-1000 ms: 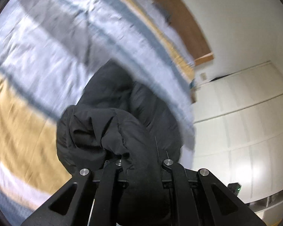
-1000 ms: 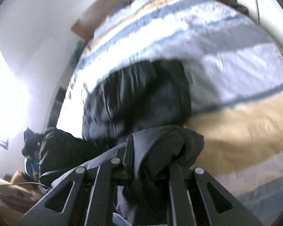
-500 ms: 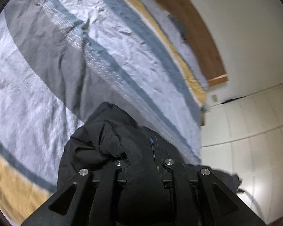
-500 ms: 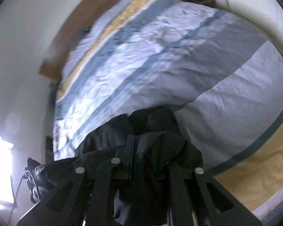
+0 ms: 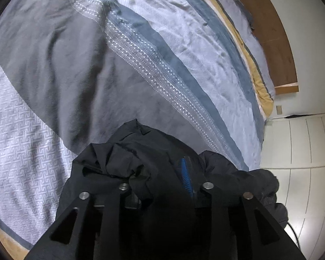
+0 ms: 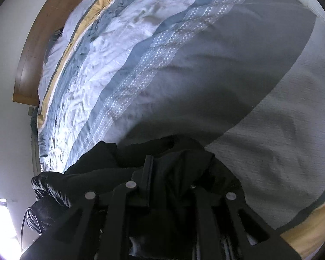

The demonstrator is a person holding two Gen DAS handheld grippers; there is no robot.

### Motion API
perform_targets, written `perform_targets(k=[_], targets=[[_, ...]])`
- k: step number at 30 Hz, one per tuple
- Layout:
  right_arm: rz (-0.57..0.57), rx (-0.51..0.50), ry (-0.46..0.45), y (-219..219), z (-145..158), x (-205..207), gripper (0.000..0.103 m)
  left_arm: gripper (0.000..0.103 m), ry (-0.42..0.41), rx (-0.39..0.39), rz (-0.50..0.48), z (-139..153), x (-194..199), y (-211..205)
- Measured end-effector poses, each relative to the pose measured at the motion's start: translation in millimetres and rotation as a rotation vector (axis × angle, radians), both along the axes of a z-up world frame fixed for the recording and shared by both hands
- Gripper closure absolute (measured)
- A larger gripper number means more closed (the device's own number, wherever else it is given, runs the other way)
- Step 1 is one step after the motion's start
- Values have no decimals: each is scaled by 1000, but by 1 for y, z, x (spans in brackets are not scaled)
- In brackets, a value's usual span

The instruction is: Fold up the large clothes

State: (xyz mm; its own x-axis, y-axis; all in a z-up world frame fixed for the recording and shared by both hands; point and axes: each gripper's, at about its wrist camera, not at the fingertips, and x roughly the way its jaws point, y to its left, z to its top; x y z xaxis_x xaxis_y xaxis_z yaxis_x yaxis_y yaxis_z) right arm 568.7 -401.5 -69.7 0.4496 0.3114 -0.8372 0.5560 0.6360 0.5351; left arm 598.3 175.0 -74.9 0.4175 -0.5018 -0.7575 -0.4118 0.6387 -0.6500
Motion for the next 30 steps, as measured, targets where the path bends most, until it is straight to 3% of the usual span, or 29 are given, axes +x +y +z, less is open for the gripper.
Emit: perform_targets(k=[2,4,6,7,9,14,23,30], targets=[[-10,28,-17,-3,2,2,82,63,-1,-19,8,4,1,4],[-4,36,-39,-4,7,3,73,44,-18,-48,28,11,-1,9],[13,47,-63,-3,12,5,59,33,-40,-69,50,20,-3,13],[19,50,-77,-2,16,6,52,29,-45,-71,52,24,-3,13],[30,36,-84,0,23,7,50,26,-46,-65,50,32,-4,12],[34,10,-86,-3,42,11,42,23,-47,-53,60,46,-9,12],[65,-108,1,10,59,27,36,21,-81,-17,33,71,-14,11],[-13,-6,-74,-6,96,19,20,19,-130,-6,52,96,-25,32]])
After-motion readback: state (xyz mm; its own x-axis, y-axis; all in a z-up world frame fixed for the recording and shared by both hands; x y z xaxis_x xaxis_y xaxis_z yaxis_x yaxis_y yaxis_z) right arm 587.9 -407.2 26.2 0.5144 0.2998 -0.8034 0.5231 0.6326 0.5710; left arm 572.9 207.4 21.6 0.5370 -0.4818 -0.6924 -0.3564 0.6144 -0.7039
